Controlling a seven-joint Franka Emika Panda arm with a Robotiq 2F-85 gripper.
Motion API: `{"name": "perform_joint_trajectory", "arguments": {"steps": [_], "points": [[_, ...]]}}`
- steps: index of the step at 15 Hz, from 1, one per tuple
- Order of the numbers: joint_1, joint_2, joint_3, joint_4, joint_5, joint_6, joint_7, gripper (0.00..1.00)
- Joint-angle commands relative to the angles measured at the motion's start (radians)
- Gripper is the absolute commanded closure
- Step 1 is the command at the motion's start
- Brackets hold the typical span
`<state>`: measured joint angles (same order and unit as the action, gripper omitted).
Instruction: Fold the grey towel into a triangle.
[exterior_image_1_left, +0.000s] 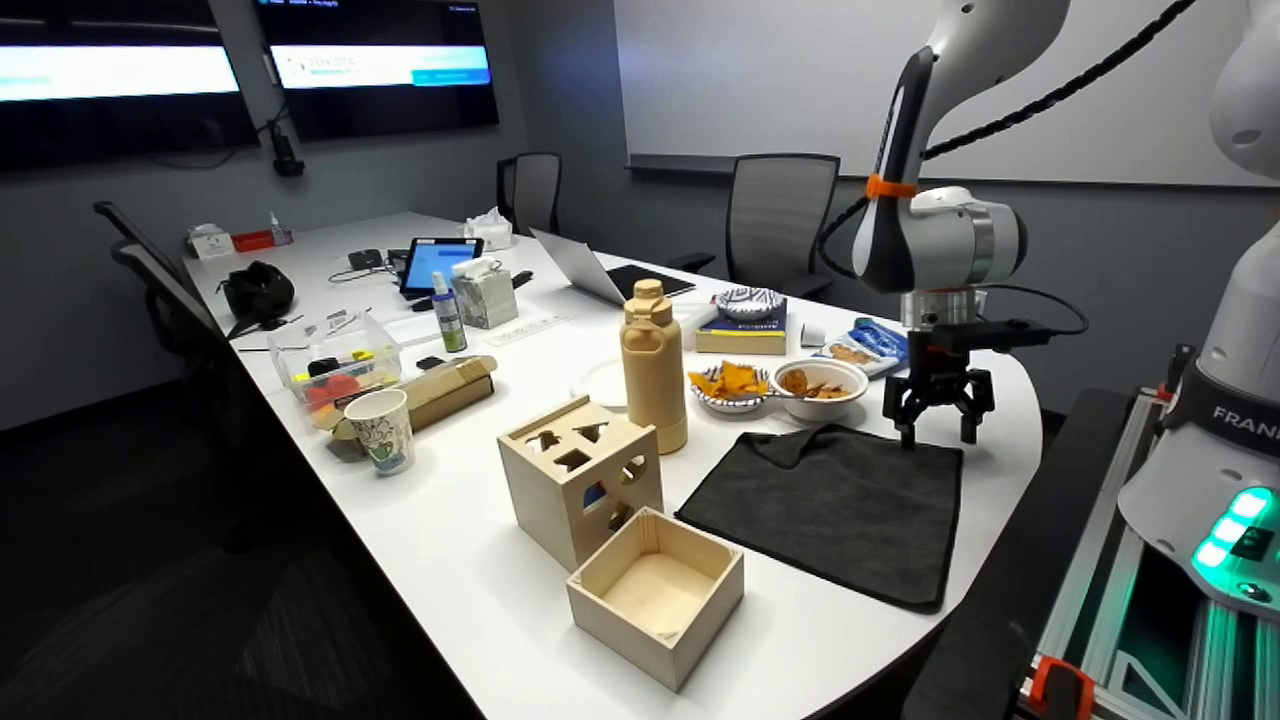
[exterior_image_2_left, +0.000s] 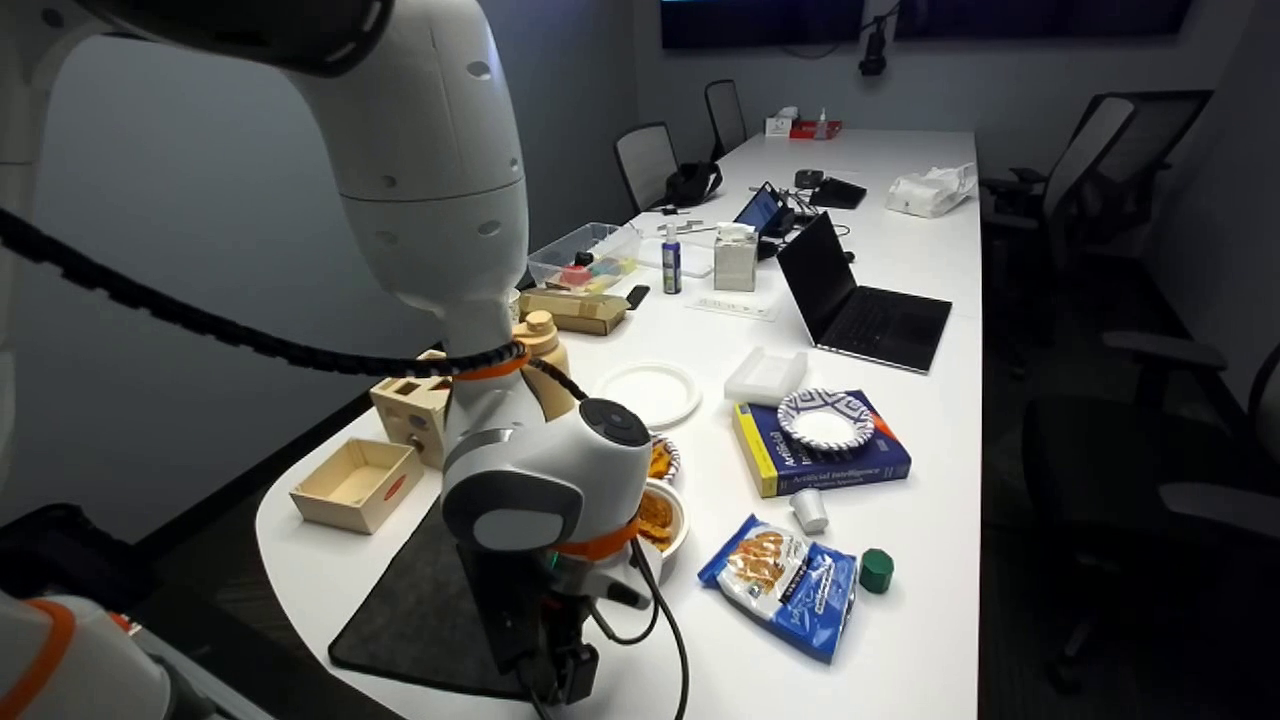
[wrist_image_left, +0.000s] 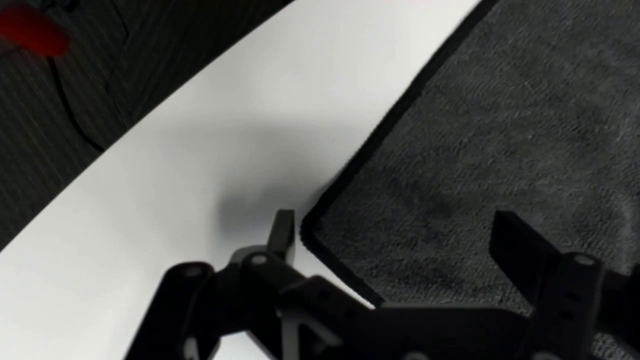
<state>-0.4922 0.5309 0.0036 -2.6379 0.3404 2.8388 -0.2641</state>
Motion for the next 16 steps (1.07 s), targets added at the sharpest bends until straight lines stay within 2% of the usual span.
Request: {"name": "perform_joint_trajectory", "arguments": {"steps": [1, 6, 7, 8, 16], "points": [[-0.046, 0.064, 0.035, 0.038, 0.002, 0.029, -0.008, 0.0], [-0.075, 0.097, 0.047, 0.053, -0.003, 0.033, -0.006, 0.0], [-0.08, 0.099, 0.05, 0.055, -0.003, 0.033, -0.006, 0.08], [-0.09, 0.098, 0.058, 0.054, 0.0, 0.035, -0.01, 0.26], [-0.142, 0.052, 0.084, 0.029, 0.001, 0.03, -0.011, 0.88]]}}
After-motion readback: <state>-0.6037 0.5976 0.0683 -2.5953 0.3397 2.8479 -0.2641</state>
